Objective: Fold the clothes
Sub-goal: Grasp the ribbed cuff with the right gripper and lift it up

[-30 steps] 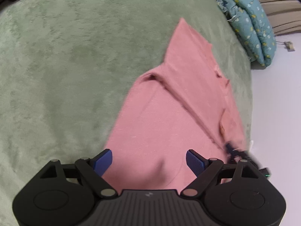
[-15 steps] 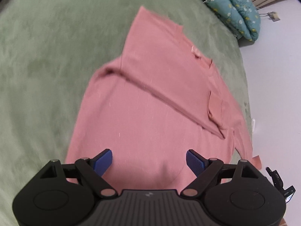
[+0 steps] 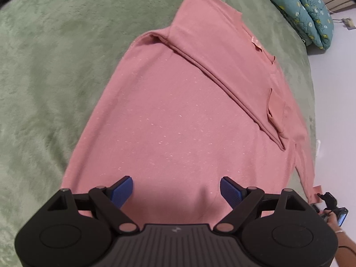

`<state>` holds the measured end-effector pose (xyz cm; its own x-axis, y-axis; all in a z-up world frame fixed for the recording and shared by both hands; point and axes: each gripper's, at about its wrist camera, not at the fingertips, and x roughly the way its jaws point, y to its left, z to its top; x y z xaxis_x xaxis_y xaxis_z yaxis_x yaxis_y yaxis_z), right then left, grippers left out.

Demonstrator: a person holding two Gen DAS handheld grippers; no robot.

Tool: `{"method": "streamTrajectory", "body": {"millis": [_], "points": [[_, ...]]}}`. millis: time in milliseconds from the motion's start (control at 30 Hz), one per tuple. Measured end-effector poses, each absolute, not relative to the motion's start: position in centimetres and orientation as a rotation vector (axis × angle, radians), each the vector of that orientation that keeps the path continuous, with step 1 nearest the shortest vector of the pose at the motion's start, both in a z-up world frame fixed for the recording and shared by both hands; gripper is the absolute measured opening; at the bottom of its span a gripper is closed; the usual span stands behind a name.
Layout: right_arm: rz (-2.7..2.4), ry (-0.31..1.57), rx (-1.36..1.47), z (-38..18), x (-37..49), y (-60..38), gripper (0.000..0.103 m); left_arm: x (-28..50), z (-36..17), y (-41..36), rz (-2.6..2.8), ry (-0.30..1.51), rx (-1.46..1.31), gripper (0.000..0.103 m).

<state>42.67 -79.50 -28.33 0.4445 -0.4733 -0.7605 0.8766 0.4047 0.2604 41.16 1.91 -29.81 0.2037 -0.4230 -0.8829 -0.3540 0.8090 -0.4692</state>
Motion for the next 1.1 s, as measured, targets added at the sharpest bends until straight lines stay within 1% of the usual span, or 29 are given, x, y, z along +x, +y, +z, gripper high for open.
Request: {"method": "streamTrajectory", "body": {"millis": [67, 200, 233, 400, 433, 500, 600, 667, 700, 767, 867, 967, 1100], "points": [[-0.915, 0.654, 0.696, -27.6, 43.0, -79.1, 0.006, 41.0, -29.5, 2.5, -0.041, 1.379, -0.711, 0.086], [-0.769, 0.569, 0.714, -23.4, 44.1, -75.9, 0.006, 40.6, -28.5, 4.3, -0.037, 1.351, -0.768, 0.085], [-0.684, 0.525, 0.711, -20.7, 44.8, -73.5, 0.006, 40.5, -28.0, 4.8, -0.038, 1.341, -0.770, 0.086], [-0.341, 0.435, 0.592, -11.9, 48.8, -61.4, 0.006, 39.7, -25.9, 7.7, -0.048, 1.292, -0.789, 0.086], [-0.305, 0.432, 0.589, -11.2, 49.1, -59.9, 0.006, 39.5, -25.5, 8.7, -0.046, 1.278, -0.801, 0.086], [-0.169, 0.423, 0.582, -8.9, 50.5, -53.7, 0.006, 39.1, -24.9, 10.4, -0.041, 1.253, -0.825, 0.086], [-0.004, 0.415, 0.574, -7.5, 52.4, -43.5, 0.006, 38.1, -24.3, 13.5, -0.024, 1.220, -0.847, 0.086], [0.088, 0.426, 0.573, -8.1, 53.7, -35.7, 0.006, 37.0, -24.1, 16.0, -0.010, 1.203, -0.861, 0.086], [0.108, 0.438, 0.582, -8.9, 54.4, -33.6, 0.006, 36.6, -24.0, 16.7, -0.004, 1.200, -0.867, 0.086], [0.151, 0.495, 0.643, -11.8, 56.0, -27.4, 0.006, 35.1, -24.0, 18.9, 0.018, 1.194, -0.888, 0.086], [0.160, 0.571, 0.616, -15.7, 56.9, -20.3, 0.006, 32.9, -23.9, 21.4, 0.055, 1.192, -0.894, 0.086], [0.169, 0.636, 0.568, -18.9, 56.6, -15.7, 0.006, 31.3, -24.1, 23.3, 0.096, 1.187, -0.933, 0.086], [0.204, 0.668, 0.554, -20.8, 55.4, -13.3, 0.006, 29.8, -24.7, 24.6, 0.132, 1.185, -0.977, 0.085]]}}
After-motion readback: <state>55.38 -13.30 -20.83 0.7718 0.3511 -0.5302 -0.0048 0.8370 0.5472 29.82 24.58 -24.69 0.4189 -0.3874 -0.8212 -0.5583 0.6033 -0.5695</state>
